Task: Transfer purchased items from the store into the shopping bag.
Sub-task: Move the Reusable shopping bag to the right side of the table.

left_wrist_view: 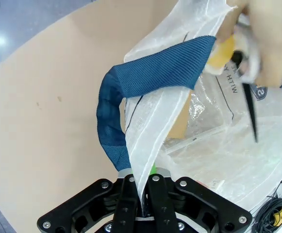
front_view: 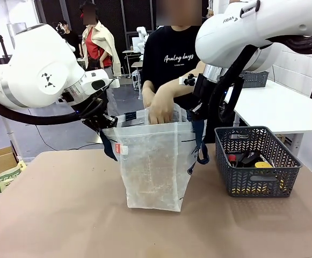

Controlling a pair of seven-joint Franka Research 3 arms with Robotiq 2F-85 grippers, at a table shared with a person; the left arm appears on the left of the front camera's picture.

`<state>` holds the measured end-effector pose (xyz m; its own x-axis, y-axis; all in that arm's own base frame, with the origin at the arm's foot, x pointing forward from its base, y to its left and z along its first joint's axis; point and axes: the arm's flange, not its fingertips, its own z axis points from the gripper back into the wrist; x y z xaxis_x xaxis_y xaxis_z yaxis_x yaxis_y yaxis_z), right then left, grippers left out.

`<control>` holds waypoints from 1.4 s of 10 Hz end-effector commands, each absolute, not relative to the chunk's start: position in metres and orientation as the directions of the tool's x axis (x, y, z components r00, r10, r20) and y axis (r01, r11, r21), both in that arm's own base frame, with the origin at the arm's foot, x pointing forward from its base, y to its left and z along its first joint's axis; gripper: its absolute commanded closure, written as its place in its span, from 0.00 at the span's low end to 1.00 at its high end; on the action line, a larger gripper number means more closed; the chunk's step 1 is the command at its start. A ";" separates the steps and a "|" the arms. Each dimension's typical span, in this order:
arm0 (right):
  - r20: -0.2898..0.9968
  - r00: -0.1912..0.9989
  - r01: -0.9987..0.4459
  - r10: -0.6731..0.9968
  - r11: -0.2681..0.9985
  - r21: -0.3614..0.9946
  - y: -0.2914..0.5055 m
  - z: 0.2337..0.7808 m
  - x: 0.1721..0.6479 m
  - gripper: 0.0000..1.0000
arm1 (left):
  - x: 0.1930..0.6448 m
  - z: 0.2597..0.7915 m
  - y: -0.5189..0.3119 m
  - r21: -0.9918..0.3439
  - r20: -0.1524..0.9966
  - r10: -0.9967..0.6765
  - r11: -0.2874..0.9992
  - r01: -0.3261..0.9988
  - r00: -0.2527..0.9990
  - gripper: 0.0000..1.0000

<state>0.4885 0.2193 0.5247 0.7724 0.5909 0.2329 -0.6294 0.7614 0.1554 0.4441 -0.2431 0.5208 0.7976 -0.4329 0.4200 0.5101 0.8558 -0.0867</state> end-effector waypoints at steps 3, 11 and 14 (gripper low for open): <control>0.234 0.774 -0.627 0.588 0.764 0.155 0.218 0.525 0.489 1.00 | 0.444 0.523 -0.241 -0.085 0.424 -0.430 0.857 0.508 0.797 1.00; 0.234 0.774 -0.627 0.588 0.764 0.155 0.218 0.525 0.489 1.00 | 0.444 0.523 -0.241 -0.085 0.424 -0.430 0.857 0.508 0.797 1.00; 0.234 0.774 -0.627 0.588 0.764 0.155 0.218 0.525 0.489 1.00 | 0.444 0.523 -0.241 -0.085 0.424 -0.430 0.857 0.508 0.797 1.00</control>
<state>0.4885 0.2193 0.5247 0.7724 0.5909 0.2330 -0.6294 0.7614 0.1554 0.4440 -0.2433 0.5206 0.7976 -0.4333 0.4196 0.5104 0.8556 -0.0867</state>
